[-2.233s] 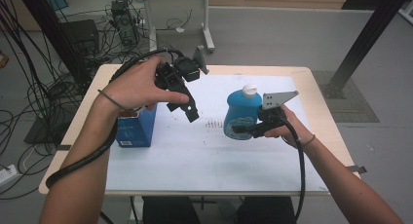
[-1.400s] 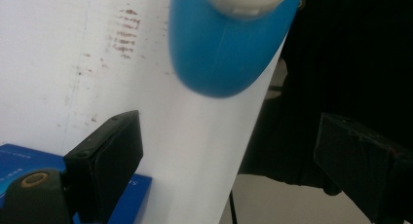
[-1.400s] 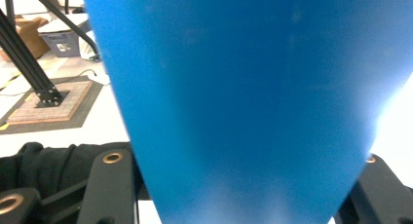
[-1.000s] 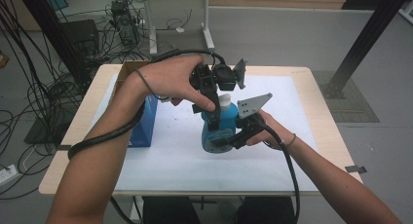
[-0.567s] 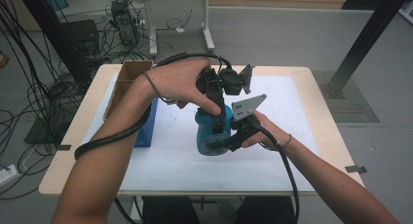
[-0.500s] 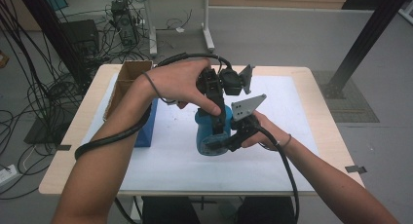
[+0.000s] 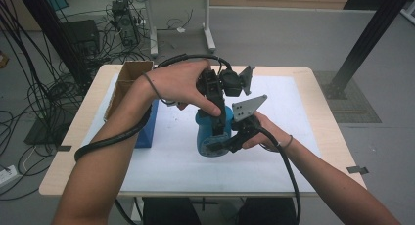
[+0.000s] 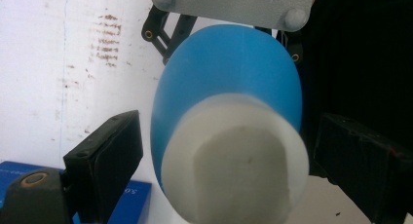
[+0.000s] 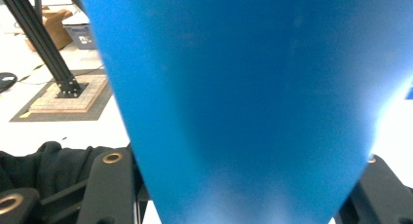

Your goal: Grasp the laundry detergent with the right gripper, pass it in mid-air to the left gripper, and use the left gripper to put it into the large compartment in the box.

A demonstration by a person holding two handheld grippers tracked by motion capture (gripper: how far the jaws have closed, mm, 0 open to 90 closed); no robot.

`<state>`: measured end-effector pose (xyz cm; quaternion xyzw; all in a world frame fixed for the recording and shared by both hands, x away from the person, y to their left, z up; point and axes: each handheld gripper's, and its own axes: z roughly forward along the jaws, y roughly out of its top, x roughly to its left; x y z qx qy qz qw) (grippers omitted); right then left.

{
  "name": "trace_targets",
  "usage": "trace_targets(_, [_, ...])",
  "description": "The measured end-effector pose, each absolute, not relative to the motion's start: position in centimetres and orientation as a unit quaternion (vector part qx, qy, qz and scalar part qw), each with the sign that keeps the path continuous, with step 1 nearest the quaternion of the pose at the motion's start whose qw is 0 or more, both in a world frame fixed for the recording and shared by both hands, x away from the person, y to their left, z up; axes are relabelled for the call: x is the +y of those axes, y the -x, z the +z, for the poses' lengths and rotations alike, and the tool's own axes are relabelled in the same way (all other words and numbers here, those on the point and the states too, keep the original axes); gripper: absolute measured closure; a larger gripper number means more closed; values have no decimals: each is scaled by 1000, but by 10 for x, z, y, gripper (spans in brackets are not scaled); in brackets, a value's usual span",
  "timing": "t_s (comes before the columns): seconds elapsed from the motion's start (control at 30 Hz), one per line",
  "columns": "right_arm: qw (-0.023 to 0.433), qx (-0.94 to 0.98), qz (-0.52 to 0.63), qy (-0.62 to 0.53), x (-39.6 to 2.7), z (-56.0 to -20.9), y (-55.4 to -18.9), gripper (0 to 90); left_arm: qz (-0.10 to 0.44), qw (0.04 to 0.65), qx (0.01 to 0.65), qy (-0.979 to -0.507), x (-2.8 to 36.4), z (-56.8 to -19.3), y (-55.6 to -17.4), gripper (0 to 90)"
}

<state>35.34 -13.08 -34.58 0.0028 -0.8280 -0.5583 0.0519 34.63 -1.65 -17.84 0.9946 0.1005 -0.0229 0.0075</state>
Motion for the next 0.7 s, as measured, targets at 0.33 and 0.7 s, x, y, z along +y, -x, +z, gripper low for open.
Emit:
trace_targets(0.33, [53, -828, -558, -3, -130, -346, -354, 422, -24, 9, 102, -994, -15, -178, -347, 109])
trace_targets(0.7, [56, -828, -558, -3, -130, -346, -354, 422, -23, 9, 100, -995, -16, -178, -348, 108])
